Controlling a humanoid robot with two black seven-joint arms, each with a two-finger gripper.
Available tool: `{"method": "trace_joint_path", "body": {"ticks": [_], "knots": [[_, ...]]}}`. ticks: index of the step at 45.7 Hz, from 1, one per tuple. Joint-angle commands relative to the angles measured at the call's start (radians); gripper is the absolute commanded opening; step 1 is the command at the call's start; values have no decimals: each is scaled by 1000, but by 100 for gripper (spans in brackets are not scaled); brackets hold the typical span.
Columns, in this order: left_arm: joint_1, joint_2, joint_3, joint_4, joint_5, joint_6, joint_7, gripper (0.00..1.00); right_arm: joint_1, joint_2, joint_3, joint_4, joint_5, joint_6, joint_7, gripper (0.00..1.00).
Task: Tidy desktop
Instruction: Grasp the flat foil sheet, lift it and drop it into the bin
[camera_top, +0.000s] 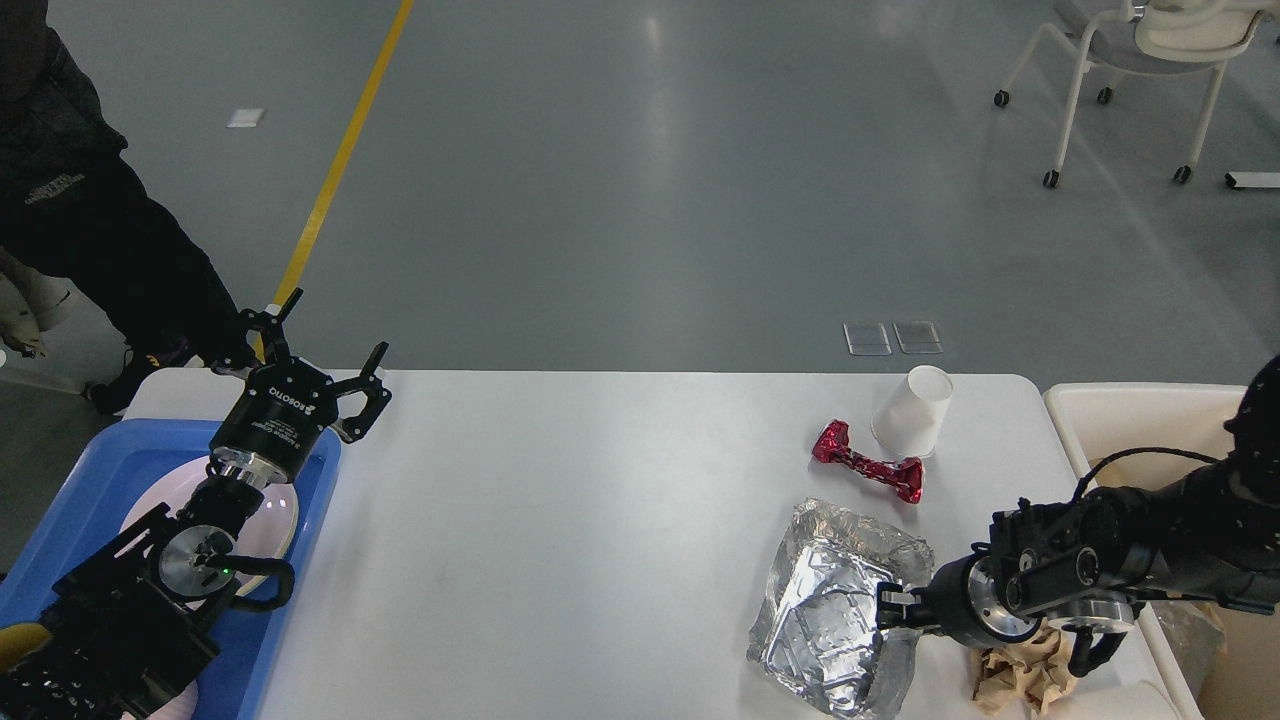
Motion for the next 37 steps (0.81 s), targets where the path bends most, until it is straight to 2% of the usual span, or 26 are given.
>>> {"method": "trace_joint_path", "body": {"ticks": [1,9,14,17,20,23,26,29,33,37], "knots": [[0,0,0,0,0,0,0,100,7,-7,-1,5,1,1,-2,0],[0,0,0,0,0,0,0,100,44,-33,1,34,1,20,-2,0],[0,0,0,0,0,0,0,100,246,-140,-44,128,-2,114,6,0],[0,0,0,0,0,0,0,100,475,-229,-119,204,-9,281,14,0],[0,0,0,0,0,0,0,100,767,-304,-195,247,-20,520,35,0],[0,0,0,0,0,0,0,100,1047,-355,-229,234,-68,786,57,0],[0,0,0,0,0,0,0,100,1266,-379,-228,185,-141,992,78,0],[0,0,0,0,0,0,0,100,1411,-372,-222,116,-201,992,124,0],[0,0,0,0,0,0,0,100,1495,-363,-225,70,-282,992,182,0],[0,0,0,0,0,0,0,100,1509,-369,-237,71,-353,992,196,0]]}}
